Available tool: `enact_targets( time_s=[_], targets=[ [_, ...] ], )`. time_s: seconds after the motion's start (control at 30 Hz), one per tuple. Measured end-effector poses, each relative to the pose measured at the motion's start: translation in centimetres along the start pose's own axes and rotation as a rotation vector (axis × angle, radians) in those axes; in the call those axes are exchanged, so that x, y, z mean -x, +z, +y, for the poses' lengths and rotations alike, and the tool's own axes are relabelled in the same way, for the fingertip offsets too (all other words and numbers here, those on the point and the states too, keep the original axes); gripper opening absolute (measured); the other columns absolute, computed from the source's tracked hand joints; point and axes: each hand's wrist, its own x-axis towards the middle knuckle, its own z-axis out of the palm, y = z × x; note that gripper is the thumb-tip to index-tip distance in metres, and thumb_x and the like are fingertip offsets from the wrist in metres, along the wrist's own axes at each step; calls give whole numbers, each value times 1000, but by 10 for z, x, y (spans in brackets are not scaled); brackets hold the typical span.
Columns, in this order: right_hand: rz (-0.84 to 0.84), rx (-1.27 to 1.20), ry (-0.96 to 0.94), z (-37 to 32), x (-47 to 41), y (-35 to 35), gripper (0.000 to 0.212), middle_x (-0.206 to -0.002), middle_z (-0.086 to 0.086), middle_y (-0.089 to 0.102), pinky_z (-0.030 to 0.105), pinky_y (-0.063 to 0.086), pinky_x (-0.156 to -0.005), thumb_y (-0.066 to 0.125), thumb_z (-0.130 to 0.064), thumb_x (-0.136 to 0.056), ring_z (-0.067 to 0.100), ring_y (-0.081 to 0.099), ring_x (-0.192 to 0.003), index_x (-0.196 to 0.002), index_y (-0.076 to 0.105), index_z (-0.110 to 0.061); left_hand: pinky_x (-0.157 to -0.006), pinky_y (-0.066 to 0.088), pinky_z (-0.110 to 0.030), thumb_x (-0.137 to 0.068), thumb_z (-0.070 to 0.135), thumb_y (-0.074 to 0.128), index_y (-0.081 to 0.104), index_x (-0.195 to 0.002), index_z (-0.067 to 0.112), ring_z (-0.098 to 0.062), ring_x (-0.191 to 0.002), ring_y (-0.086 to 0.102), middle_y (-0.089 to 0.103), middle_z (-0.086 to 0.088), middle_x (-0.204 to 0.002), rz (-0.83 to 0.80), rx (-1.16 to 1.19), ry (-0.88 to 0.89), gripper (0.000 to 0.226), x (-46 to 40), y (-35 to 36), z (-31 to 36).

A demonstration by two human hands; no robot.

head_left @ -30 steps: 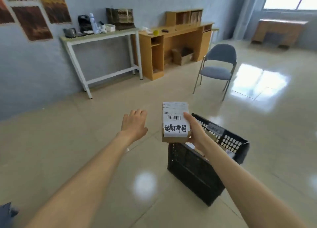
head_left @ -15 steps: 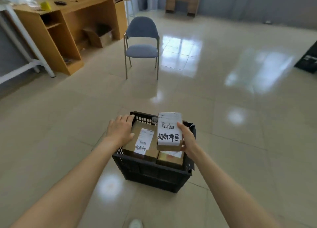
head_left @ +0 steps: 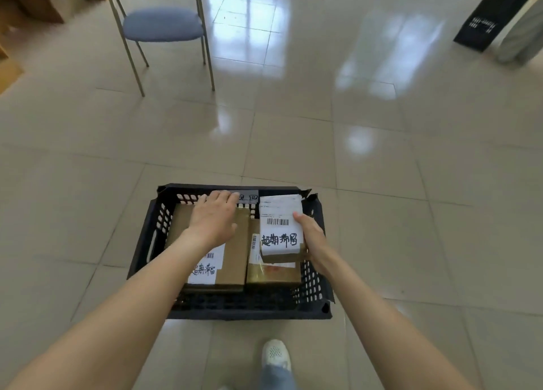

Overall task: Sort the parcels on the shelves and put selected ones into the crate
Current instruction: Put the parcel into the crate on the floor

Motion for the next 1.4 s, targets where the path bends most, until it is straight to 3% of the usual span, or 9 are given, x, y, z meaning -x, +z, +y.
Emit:
enact_targets(
  time_s=[0.23, 0.33, 0.47, 0.53, 0.67, 0.9, 1.03, 1.13, 1.4],
  targets=[
    [-14, 4, 42, 49, -97, 10, 38, -102, 11, 72, 27, 57, -62, 54, -36, -97, 19, 71, -76, -126, 51, -12, -113, 26, -38, -90, 37, 55, 20, -151, 16, -23, -138, 31, 35, -3, -150, -37, -3, -4, 73, -59, 84, -2],
    [-12, 20, 43, 66, -130, 18, 42, -107, 12, 71, 26, 58, -65, 54, -35, -97, 22, 71, -86, -131, 51, -11, -114, 25, -38, -90, 37, 55, 19, -151, 17, -23, -138, 32, 36, -4, -149, -42, 10, -9, 74, -74, 114, -6],
    [-6, 59, 45, 84, -161, 24, 40, -105, 10, 70, 19, 55, -57, 54, -33, -97, 17, 70, -82, -129, 51, -8, -115, 25, -40, -89, 37, 56, 22, -150, 18, -23, -137, 34, 39, -3, -147, -42, 29, -18, 73, -90, 140, -15],
    [5, 67, 45, 88, -169, 26, 36, -103, 7, 69, 17, 53, -54, 54, -32, -97, 14, 68, -79, -129, 48, -16, -114, 26, -40, -89, 37, 56, 23, -150, 18, -23, -136, 34, 39, -3, -146, -48, 26, -24, 72, -96, 148, -19],
    [29, 89, 56, 98, -186, 25, 53, -115, 6, 68, 29, 59, -77, 55, -39, -96, 19, 70, -95, -142, 43, -15, -111, 30, -40, -89, 37, 54, 26, -148, 17, -24, -134, 35, 40, -3, -145, -61, 55, -11, 68, -105, 157, -21],
    [52, 149, 38, 95, -189, 27, 48, -122, 6, 66, 42, 58, -87, 47, -34, -100, 20, 70, -97, -144, 43, -15, -112, 28, -42, -89, 39, 54, 24, -149, 17, -25, -137, 32, 38, -4, -147, -81, 34, -20, 70, -109, 159, -26],
    [64, 216, 40, 86, -177, 28, 64, -142, 9, 52, 43, 52, -98, 49, -41, -98, 23, 64, -113, -153, 24, -19, -112, 29, -40, -89, 40, 54, 24, -148, 17, -25, -134, 34, 40, -5, -145, -91, 16, -35, 71, -103, 154, -29],
    [72, 394, -11, 68, -157, 27, 68, -151, 8, 41, 39, 44, -105, 48, -43, -98, 24, 52, -127, -155, 18, -19, -112, 29, -40, -88, 40, 54, 27, -147, 17, -25, -134, 36, 42, -5, -143, -114, 29, -50, 68, -93, 142, -33],
    [72, 828, -227, -40, -66, 33, 65, -151, 10, 41, 37, 39, -103, 59, -32, -95, 25, 43, -134, -150, 31, -13, -104, 40, -39, -90, 35, 56, 25, -149, 17, -23, -134, 39, 39, -4, -148, -169, 177, -63, 69, -45, 36, -42]
  ],
)
